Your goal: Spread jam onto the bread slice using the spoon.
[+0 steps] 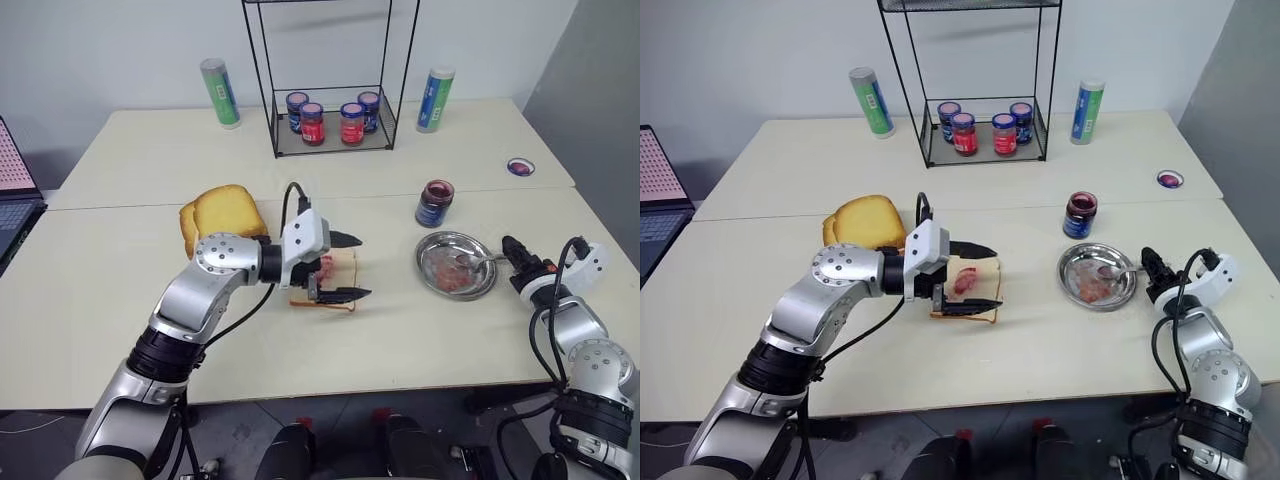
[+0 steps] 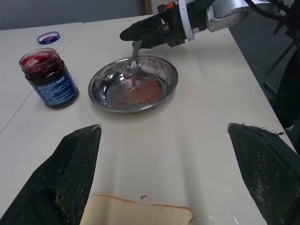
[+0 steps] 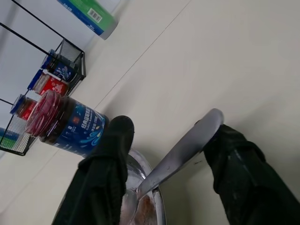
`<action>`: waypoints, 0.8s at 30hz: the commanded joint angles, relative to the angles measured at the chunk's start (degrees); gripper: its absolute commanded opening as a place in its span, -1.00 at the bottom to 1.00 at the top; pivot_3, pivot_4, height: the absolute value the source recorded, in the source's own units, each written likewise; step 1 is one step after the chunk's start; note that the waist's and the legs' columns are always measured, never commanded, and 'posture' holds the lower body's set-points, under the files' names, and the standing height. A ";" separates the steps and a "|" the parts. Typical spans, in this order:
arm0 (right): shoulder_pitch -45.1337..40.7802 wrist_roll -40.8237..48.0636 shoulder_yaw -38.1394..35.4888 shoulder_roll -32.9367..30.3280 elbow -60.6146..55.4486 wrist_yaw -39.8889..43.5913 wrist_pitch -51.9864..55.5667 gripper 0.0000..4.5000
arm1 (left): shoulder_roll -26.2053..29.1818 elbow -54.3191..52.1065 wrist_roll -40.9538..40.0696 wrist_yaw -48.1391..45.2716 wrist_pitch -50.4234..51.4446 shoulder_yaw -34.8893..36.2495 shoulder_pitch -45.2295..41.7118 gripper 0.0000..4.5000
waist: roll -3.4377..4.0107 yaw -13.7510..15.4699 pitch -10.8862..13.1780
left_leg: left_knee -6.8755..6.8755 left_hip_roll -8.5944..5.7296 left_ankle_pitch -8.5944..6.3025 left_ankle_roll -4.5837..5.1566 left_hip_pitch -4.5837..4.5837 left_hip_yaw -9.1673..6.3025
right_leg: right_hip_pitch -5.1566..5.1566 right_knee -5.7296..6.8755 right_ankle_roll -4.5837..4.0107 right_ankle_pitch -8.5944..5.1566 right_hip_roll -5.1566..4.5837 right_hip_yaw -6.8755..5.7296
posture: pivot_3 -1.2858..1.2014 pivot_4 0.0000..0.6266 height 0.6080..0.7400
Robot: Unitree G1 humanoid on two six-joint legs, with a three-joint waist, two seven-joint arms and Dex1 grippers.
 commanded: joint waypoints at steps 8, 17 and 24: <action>0.36 -0.32 -0.80 -6.38 -1.87 3.04 3.06 1.00 | 1.06 -3.23 -0.15 1.27 -0.74 2.91 1.25 1.00 | 0.00 0.06 0.00 | 0.01 0.01 0.00 0.00 0.00 0.01 | 0.00 0.00 0.00 0.00 -0.01 0.01 | 0.03 -0.52 1.00; -2.08 0.93 1.18 -5.53 -1.92 4.59 5.47 1.00 | 1.27 -4.50 -0.61 2.64 -0.13 3.55 2.26 1.00 | 0.00 0.12 0.00 | 0.02 0.01 0.00 0.00 0.00 0.01 | 0.01 0.00 0.00 0.00 0.00 0.00 | 0.03 -0.52 1.00; -2.99 1.39 1.99 -4.19 -2.84 4.68 6.48 1.00 | 1.84 -5.68 -0.57 3.17 0.27 4.40 3.55 1.00 | 0.00 0.14 0.00 | 0.04 0.02 0.00 0.00 -0.01 -0.01 | 0.02 0.00 0.00 0.00 -0.02 0.00 | 0.03 -0.52 1.00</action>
